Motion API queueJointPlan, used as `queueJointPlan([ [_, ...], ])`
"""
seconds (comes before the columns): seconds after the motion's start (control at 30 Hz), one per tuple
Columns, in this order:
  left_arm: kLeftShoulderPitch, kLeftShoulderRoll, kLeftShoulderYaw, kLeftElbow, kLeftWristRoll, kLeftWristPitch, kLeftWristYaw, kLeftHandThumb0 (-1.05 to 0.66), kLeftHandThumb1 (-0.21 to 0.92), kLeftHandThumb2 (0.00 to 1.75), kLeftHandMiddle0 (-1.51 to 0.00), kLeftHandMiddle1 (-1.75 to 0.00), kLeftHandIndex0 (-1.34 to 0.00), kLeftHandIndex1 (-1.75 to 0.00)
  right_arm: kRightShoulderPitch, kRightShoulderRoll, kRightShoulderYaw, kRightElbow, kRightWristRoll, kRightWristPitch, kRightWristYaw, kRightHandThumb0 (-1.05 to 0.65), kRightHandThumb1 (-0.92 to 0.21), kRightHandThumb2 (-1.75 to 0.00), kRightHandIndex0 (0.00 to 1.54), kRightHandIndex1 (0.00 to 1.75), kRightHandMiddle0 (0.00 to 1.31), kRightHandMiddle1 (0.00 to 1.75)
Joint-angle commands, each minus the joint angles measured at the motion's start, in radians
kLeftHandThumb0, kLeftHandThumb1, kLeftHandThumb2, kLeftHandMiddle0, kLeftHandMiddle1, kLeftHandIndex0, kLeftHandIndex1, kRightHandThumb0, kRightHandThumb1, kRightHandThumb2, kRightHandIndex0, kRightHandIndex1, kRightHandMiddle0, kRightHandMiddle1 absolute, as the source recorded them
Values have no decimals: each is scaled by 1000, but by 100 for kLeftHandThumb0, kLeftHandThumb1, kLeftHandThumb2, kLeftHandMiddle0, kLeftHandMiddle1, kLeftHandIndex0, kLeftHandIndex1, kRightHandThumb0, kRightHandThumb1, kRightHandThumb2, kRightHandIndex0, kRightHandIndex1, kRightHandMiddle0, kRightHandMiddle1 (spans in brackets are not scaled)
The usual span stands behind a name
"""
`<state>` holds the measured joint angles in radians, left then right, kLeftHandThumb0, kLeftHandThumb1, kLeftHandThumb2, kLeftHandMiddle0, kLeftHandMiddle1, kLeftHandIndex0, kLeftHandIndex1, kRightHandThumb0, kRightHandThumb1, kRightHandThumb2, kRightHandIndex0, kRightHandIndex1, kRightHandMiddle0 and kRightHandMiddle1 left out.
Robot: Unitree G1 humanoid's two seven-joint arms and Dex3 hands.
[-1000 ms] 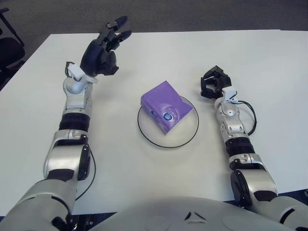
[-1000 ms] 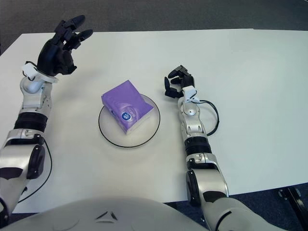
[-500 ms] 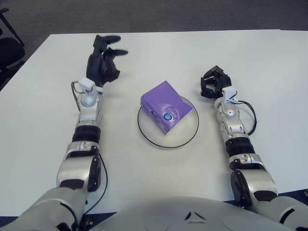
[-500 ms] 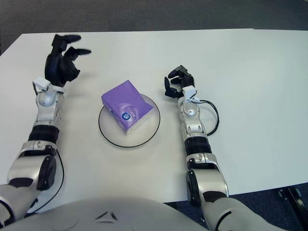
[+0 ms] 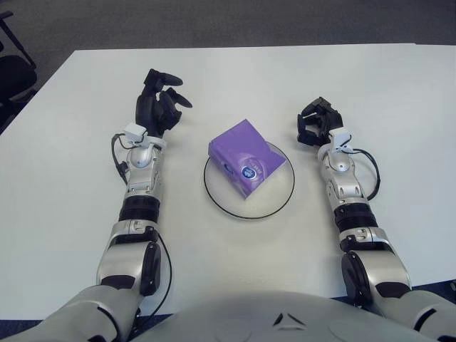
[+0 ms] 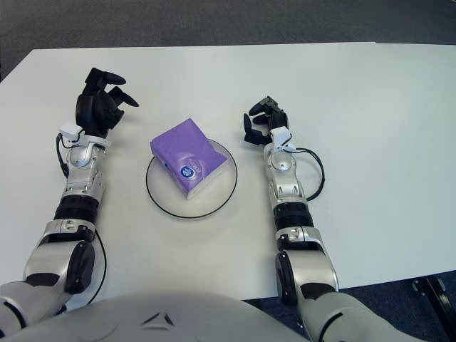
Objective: Put the tissue paper into the plate.
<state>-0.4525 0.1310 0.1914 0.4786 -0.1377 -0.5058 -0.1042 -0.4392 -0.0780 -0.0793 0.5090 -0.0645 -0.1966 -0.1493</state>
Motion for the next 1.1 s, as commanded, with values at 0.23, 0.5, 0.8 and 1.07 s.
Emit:
queueJointPlan([
  [0.23, 105, -39, -12, -114, 110, 126, 173, -42, 55, 103, -99, -175, -44, -175, 111, 19, 5, 55, -5, -4, -10, -44, -44, -117, 115, 175, 52, 175],
  [0.5, 144, -51, -32, -126, 126, 175, 196, -44, 43, 118, -116, -175, -52, -175, 112, 22, 7, 53, 0, -5, -7, -44, -44, -116, 115, 175, 52, 175],
  [0.8, 155, -57, -23, -83, 93, 161, 178, -44, 44, 117, -123, -175, -51, -175, 114, 26, 8, 46, 4, 0, -1, -44, -44, -116, 115, 175, 51, 175],
  [1.07, 185, -73, -32, -86, 85, 142, 170, -44, 45, 116, -126, -175, -51, -175, 115, 25, 10, 46, 2, -8, 0, -44, -44, -116, 115, 175, 51, 175],
])
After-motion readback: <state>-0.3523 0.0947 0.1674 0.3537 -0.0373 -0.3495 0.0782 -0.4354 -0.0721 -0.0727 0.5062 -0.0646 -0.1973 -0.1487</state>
